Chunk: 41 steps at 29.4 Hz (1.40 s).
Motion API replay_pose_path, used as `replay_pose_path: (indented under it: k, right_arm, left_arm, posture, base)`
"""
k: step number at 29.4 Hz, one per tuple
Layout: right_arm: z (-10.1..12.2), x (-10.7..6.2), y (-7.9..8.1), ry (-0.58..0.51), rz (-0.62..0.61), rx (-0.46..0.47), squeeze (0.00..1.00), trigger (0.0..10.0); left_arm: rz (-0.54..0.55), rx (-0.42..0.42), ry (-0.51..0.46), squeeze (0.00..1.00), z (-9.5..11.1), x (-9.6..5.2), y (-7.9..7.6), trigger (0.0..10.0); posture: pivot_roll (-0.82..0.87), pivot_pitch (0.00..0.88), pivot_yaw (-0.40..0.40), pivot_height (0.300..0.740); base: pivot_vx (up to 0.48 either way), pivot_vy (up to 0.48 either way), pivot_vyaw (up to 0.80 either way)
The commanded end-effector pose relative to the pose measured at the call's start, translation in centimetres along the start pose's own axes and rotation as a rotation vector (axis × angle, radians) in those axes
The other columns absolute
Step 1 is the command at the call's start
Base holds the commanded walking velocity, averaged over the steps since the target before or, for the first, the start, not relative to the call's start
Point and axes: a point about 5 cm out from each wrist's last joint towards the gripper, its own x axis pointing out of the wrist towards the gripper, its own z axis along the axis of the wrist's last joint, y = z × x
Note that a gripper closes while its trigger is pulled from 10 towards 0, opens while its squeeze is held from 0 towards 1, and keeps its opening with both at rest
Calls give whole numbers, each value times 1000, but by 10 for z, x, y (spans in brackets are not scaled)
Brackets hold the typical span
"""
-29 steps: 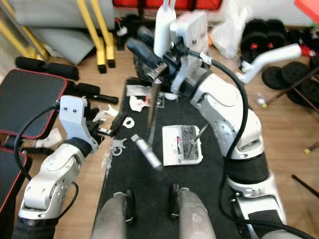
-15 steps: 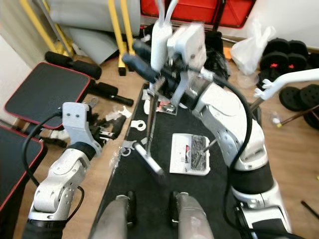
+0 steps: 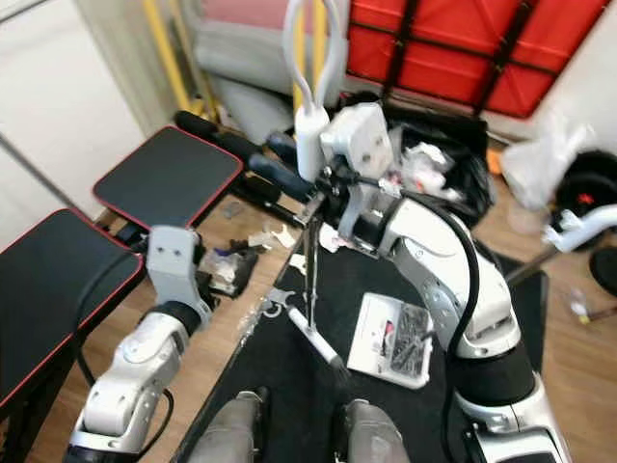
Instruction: Sweep floor
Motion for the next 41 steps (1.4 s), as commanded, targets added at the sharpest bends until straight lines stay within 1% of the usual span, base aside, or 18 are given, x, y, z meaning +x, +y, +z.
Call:
replay_pose_path:
  k: [1, 7, 29, 32, 34, 36, 37, 38, 39, 41]
  right_arm:
    - [9, 0, 2, -41, 7, -27, 0, 10000]
    - [8, -1, 1, -47, -11, -24, 0, 10000]
    - [6, -1, 1, -37, -22, -27, 0, 10000]
    - [4, -1, -4, -25, -59, -32, 0, 10000]
    - [3, 0, -8, -20, -101, -51, 0, 10000]
    - [3, 0, -9, -18, -111, -56, 0, 10000]
    - [3, 0, -14, -25, -151, -50, 0, 10000]
    - [1, 1, -22, -17, -224, -57, 0, 10000]
    - [1, 1, -22, -17, -224, -57, 0, 10000]
    - [0, 1, -26, -11, -263, -63, 0, 10000]
  left_arm:
    - [-6, 9, 9, 0, -3, -1, 0, 10000]
    - [-29, 21, 3, 0, -2, -2, -2, 10000]
    - [-34, 18, -13, 0, 0, 1, -3, 10000]
    - [-39, 18, -22, 0, 2, 2, -2, 10000]
    - [-37, 17, -26, 0, 3, 2, -1, 10000]
    - [-36, 17, -27, 0, 4, 2, -1, 10000]
    - [-38, 15, -29, 0, 4, 1, 0, 10000]
    - [-47, 14, -31, 0, 4, 1, 0, 10000]
    - [-47, 14, -31, 0, 4, 1, 0, 10000]
    - [-50, 14, -31, 0, 4, 0, 0, 10000]
  posture:
    - [-119, 74, -116, 740]
    - [-117, 76, -111, 740]
    - [-124, 84, -114, 740]
    - [-123, 85, -117, 740]
    - [-122, 87, -120, 740]
    - [-122, 87, -120, 740]
    - [-119, 86, -121, 740]
    - [-119, 86, -121, 740]
    - [-119, 86, -121, 740]
    - [-117, 83, -120, 740]
  base:
    - [0, 0, 800]
    - [0, 0, 800]
    - [0, 0, 800]
    - [0, 0, 800]
    - [0, 0, 794]
    - [0, 0, 0]
    - [0, 0, 0]
    - [285, 0, 0]
    - [285, 0, 0]
    - [289, 0, 0]
